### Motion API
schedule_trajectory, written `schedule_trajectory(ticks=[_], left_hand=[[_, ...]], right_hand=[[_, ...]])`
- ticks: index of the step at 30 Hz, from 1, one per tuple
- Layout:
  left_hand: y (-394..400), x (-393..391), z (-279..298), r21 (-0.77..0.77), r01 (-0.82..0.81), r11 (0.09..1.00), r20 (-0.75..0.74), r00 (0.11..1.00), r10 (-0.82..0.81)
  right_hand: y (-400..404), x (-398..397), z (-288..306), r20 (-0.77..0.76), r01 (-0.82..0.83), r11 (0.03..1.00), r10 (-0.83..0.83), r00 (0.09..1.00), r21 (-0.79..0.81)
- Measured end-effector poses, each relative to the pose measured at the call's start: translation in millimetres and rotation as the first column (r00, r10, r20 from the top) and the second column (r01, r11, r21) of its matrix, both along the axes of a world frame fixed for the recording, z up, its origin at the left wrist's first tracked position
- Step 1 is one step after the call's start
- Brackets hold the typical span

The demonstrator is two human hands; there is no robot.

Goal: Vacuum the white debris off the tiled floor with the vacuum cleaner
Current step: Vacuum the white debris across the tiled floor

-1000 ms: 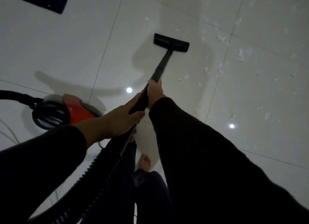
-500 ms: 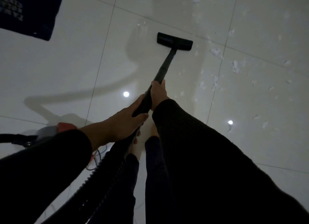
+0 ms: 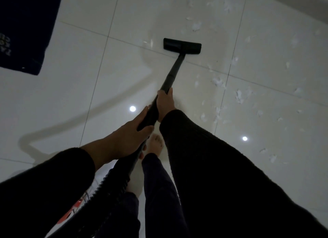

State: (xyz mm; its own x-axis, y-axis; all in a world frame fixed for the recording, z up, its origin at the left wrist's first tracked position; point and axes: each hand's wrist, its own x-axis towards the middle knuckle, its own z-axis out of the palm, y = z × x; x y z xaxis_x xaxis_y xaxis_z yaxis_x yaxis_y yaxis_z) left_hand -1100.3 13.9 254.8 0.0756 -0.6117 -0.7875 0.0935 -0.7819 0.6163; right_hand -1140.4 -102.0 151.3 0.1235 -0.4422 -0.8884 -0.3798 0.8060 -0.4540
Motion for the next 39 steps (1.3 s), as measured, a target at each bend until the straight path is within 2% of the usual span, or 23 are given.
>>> schedule_trajectory(ticks=[12, 21, 28, 33, 39], left_hand=[[-88, 60, -15, 0.053, 0.023, 0.998, 0.010, 1.000, -0.024], [-146, 115, -22, -0.007, 0.106, 0.994, 0.074, 0.992, -0.106], [-186, 148, -33, 0.036, 0.060, 0.998, 0.005, 0.998, -0.060], [-217, 166, -50, 0.096, 0.087, 0.992, 0.045, 0.995, -0.092], [-276, 182, -58, 0.069, 0.043, 0.997, 0.033, 0.998, -0.046]], right_hand=[[-88, 48, -16, 0.020, 0.075, 0.997, -0.075, 0.997, -0.017], [-147, 101, -20, 0.024, 0.128, 0.990, -0.127, 0.992, -0.061], [-187, 137, -37, -0.028, 0.053, 0.995, -0.056, 0.998, -0.086], [-220, 154, -49, -0.033, 0.060, 0.993, -0.063, 0.997, -0.098], [-280, 175, -54, -0.038, 0.037, 0.989, -0.042, 0.998, -0.142]])
